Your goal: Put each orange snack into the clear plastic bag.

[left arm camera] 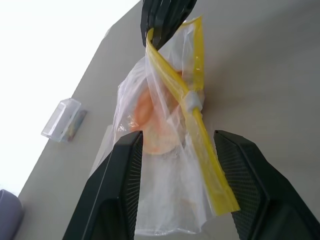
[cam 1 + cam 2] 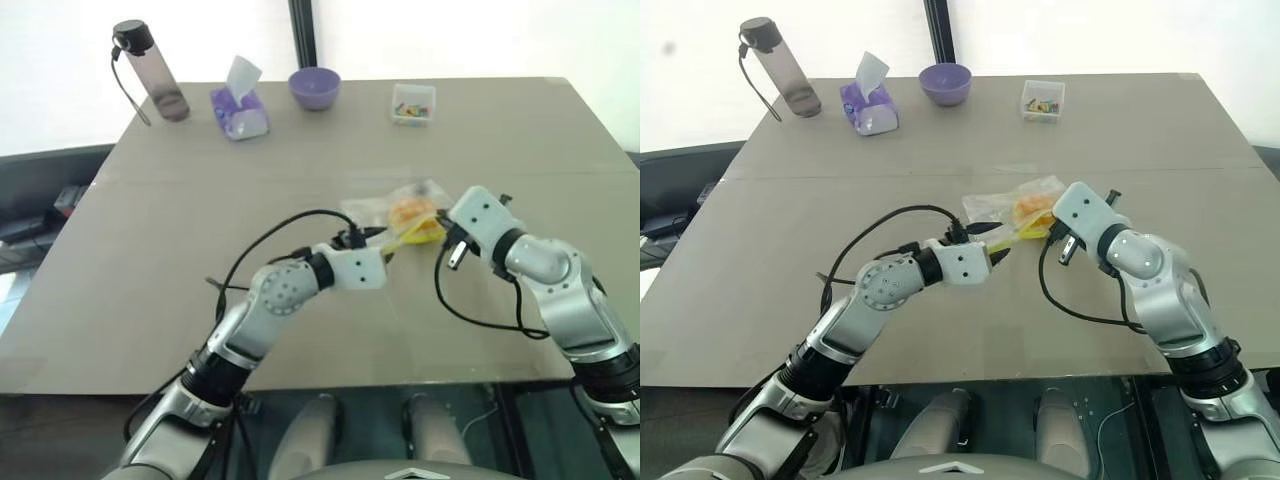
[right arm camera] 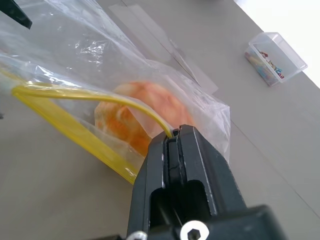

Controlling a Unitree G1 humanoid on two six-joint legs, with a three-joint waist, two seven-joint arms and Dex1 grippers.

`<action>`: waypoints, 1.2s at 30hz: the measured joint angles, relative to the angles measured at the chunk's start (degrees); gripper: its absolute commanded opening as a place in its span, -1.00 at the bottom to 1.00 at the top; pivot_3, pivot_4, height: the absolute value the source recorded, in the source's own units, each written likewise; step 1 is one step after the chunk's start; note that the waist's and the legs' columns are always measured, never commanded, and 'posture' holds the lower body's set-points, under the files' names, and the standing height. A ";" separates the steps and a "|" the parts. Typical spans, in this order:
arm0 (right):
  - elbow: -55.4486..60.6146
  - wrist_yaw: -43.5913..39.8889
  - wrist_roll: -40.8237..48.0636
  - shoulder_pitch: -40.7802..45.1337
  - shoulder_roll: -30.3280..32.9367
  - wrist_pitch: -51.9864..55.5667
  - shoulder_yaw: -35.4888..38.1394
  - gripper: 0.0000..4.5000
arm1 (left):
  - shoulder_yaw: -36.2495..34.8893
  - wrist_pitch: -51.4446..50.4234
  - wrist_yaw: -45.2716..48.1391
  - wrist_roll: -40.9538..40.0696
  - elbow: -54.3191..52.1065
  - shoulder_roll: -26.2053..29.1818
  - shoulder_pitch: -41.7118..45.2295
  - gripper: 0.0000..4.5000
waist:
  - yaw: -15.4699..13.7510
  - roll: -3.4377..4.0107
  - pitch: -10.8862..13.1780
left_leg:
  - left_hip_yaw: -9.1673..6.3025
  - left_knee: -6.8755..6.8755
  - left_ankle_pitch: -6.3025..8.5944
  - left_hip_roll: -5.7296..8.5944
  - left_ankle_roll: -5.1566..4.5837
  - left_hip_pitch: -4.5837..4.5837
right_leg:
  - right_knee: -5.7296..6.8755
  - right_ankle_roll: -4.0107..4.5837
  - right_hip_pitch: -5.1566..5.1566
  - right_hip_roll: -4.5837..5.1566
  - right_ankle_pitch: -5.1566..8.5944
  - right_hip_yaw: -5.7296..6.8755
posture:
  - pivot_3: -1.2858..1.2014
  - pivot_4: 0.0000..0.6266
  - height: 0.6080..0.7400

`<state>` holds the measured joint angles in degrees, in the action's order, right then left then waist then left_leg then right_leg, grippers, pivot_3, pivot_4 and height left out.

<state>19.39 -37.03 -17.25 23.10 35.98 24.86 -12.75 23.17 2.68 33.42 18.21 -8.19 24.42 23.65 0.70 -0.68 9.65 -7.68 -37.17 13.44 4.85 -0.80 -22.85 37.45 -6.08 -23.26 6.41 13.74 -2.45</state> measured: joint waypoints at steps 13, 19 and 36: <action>0.00 -0.16 -0.54 0.41 -0.32 0.06 -0.11 -1.00 | -0.71 0.33 -0.41 1.71 1.84 0.23 0.00 -0.99 | 0.01 0.00 0.00 | -0.01 0.00 0.00 0.01 0.00 0.00 | 0.01 0.00 0.00 0.00 0.00 0.01 | 0.03 -0.52 1.00; 0.12 -0.07 -0.52 0.40 0.04 -0.42 0.38 -0.13 | -0.90 -0.85 -0.80 2.30 2.97 -0.36 0.01 -1.00 | -0.01 0.00 0.00 | -0.01 0.00 0.00 0.01 0.00 0.00 | 0.01 0.00 0.00 0.00 0.00 0.01 | 0.03 -0.52 1.00; 5.73 -5.75 -1.39 0.09 2.88 -11.97 -5.06 0.44 | -2.31 -3.07 0.35 -1.02 2.99 -3.48 1.32 -1.00 | 0.06 0.00 0.00 | -0.02 -0.02 0.00 0.00 0.01 0.01 | 0.03 -0.01 0.00 -0.01 0.00 0.03 | 0.03 -0.52 1.00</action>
<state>25.12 -42.78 -18.64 23.19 38.86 12.90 -17.81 20.87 -0.39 33.77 17.20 -5.19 20.94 24.97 0.77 -0.68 9.65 -7.71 -37.19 13.44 4.85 -0.79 -22.84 37.48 -6.09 -23.26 6.41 13.74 -2.43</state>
